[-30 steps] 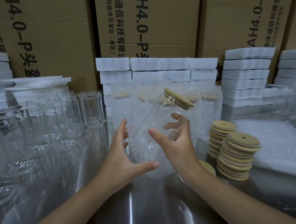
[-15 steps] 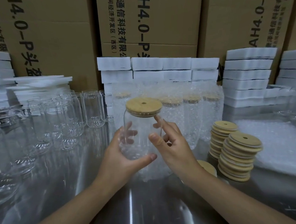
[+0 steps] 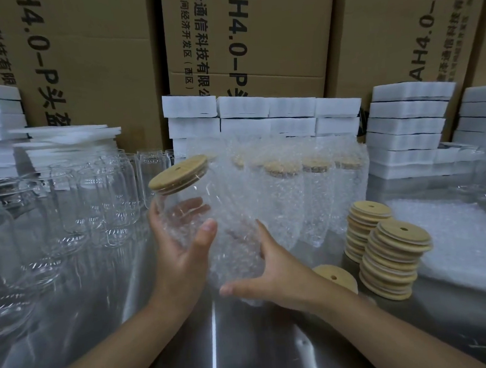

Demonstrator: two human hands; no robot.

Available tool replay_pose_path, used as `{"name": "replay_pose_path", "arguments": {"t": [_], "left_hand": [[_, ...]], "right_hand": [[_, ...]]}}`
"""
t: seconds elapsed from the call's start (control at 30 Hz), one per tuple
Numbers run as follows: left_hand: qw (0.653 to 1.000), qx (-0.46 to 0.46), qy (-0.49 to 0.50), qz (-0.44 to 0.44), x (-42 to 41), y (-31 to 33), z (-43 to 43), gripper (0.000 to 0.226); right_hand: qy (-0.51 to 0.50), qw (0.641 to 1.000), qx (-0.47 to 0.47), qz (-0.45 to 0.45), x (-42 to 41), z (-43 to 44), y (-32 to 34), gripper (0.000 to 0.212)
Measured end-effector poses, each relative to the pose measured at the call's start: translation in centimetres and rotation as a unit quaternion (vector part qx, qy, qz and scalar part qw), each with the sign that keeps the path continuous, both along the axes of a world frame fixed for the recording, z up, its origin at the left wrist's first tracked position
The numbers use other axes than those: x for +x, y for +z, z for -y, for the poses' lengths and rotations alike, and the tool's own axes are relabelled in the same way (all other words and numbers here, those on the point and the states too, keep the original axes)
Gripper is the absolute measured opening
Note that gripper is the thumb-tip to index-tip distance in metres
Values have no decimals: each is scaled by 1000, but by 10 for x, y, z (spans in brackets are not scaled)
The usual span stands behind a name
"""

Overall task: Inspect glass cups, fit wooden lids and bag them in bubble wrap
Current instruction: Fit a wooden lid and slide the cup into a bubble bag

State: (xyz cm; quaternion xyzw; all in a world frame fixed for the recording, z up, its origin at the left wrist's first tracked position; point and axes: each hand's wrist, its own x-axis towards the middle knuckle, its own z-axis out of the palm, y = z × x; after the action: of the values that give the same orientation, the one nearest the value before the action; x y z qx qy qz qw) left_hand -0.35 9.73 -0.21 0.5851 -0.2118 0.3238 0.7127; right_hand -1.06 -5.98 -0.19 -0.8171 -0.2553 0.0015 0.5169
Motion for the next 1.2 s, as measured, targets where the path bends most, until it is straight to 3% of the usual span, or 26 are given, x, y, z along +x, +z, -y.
{"name": "replay_pose_path", "arguments": {"t": [0.17,0.3,0.4,0.47,0.7,0.9,1.07,1.2], "left_hand": [[996,45,-61,-37,0,4,1,115],[988,80,-105,-76,-1,6,-3,106],[983,101,-131,-80,5,1,-7,138],[977,126,-149,-89,9,-1,-6,146],[950,248,-155,-112,10,-11,-4,124],[966,224,-103,-73,9,-10,1,84],[976,199,-64,-55,7,-7,5,76],[989,133,-46,-43,7,-4,5,83]], "right_hand": [[-40,998,41,28,2,-6,-6,87],[-54,992,109,39,2,-6,-4,86],[-57,985,158,40,2,-7,0,86],[-66,980,186,42,3,-5,2,80],[-84,968,219,91,1,-1,6,57],[-88,969,200,115,0,-4,6,60],[-70,976,188,83,-1,-6,9,82],[-74,982,166,45,3,-2,9,57]]}}
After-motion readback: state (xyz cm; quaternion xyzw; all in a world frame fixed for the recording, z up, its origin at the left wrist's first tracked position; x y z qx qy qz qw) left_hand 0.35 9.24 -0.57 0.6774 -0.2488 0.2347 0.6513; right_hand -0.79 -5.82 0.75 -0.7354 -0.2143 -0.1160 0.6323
